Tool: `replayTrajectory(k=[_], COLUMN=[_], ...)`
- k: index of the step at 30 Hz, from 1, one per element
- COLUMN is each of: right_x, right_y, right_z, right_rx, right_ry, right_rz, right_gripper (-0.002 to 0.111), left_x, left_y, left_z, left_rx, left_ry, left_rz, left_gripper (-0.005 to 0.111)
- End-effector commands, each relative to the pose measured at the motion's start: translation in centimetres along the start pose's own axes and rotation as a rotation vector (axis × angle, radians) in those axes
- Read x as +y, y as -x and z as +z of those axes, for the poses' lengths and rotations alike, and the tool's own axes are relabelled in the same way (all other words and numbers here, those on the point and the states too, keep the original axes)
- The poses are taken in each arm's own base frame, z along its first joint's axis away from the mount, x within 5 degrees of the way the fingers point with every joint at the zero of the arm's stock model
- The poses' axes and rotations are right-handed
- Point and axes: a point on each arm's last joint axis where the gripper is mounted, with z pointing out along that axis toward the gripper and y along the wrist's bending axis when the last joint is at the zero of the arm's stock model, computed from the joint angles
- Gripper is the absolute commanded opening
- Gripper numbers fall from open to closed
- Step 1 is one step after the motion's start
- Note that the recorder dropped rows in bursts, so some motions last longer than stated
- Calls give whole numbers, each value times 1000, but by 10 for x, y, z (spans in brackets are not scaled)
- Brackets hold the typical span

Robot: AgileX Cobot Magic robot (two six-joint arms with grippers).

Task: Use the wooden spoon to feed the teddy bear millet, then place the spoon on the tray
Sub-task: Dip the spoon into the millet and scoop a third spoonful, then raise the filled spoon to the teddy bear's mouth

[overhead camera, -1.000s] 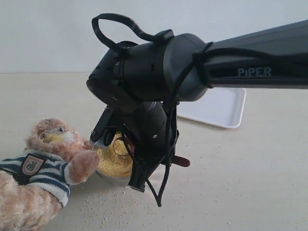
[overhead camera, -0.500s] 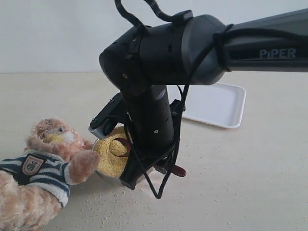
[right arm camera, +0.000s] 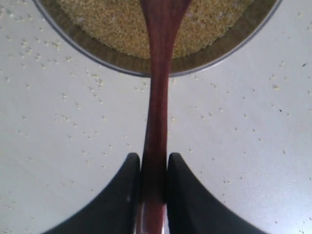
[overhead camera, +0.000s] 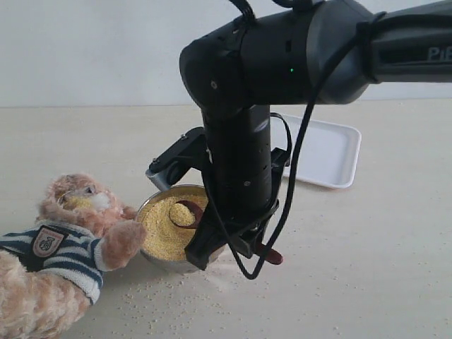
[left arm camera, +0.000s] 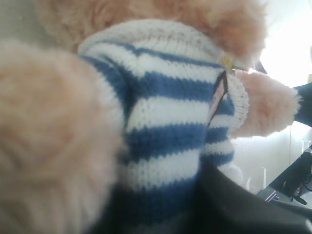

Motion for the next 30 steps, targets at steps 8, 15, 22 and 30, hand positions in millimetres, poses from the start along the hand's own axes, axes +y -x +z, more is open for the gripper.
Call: replayTrajectory(k=[8,15,22,30], right_x=[-4,-4,0,9], right_y=[-8,-8,5,11], right_z=[-17,-19,-41,-52], right_rx=[-40,-46,-132,-177], right_ry=[-11,-12,-24,-18], right_rz=[-14,-25,-46,-63], right_gripper=[1,1,1,1], left_x=[-3,-3,-3,-3], left_y=[1,1,1,1], left_z=[-1,-1,-1,-1], left_rx=[-10,-10,-10,-10], left_ry=[-21,-21,-21,-21], left_rz=[6,6,6,6], left_gripper=[5,5,5,5])
